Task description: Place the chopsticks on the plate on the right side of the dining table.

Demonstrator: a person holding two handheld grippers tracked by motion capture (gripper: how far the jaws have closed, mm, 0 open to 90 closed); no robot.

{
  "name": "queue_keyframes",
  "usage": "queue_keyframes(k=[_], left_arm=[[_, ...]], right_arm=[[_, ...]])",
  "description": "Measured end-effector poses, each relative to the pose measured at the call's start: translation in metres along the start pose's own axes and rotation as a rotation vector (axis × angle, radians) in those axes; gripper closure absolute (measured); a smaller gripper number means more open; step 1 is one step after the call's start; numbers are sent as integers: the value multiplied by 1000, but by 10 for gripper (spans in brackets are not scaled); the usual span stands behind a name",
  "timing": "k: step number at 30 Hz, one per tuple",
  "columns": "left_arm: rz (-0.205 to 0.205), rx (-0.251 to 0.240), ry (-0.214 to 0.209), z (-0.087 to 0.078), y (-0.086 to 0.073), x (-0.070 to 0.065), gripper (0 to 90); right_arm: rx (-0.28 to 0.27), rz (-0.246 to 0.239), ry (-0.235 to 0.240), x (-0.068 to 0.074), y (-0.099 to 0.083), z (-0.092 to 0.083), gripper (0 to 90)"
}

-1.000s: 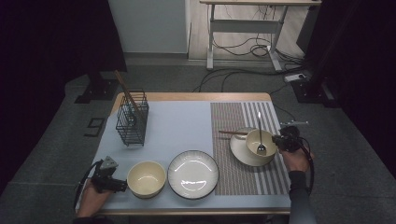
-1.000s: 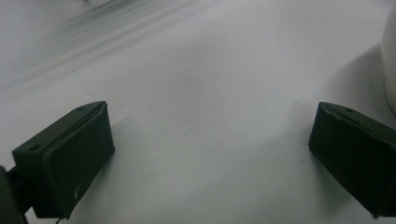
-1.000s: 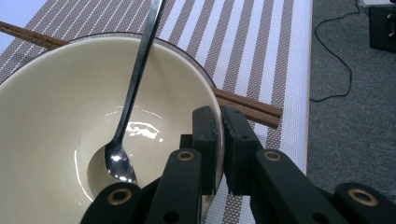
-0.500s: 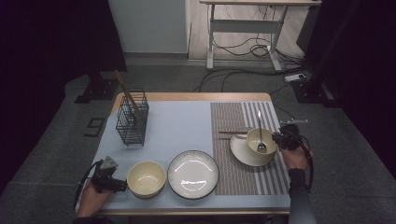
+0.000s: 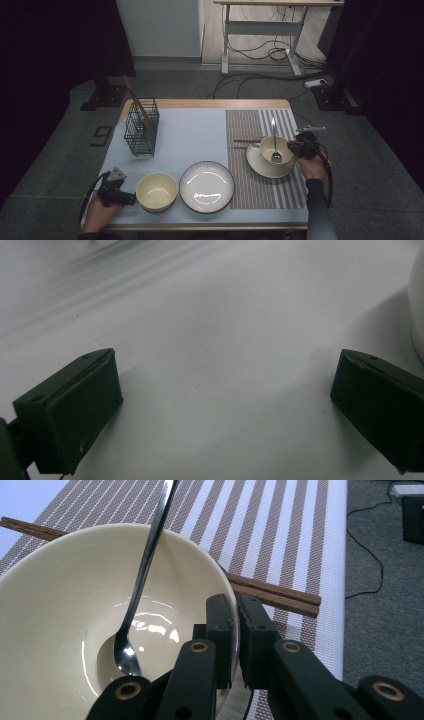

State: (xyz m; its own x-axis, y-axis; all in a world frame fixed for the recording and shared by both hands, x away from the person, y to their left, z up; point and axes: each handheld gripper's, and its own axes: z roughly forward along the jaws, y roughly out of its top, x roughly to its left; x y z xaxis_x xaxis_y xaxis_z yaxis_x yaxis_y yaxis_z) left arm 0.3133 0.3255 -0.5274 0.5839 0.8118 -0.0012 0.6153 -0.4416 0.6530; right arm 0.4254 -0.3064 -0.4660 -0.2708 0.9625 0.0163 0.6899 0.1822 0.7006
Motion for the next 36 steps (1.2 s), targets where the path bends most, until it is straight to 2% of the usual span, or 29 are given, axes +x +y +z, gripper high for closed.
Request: queue_keyframes(k=[16,25,27,31,36], left_arm=[[0,0,0,0,0,0,0],[0,0,0,0,0,0,0],[0,0,0,0,0,0,0],[0,0,0,0,0,0,0],[0,0,0,0,0,0,0]], right_arm=[[0,-16,23,8,4,4,847],[-2,-22,20,8,4,4,837],[-2,-37,7,9,4,4,786],[2,-44,11,7,4,4,639],[4,-42,20,5,5,4,529]])
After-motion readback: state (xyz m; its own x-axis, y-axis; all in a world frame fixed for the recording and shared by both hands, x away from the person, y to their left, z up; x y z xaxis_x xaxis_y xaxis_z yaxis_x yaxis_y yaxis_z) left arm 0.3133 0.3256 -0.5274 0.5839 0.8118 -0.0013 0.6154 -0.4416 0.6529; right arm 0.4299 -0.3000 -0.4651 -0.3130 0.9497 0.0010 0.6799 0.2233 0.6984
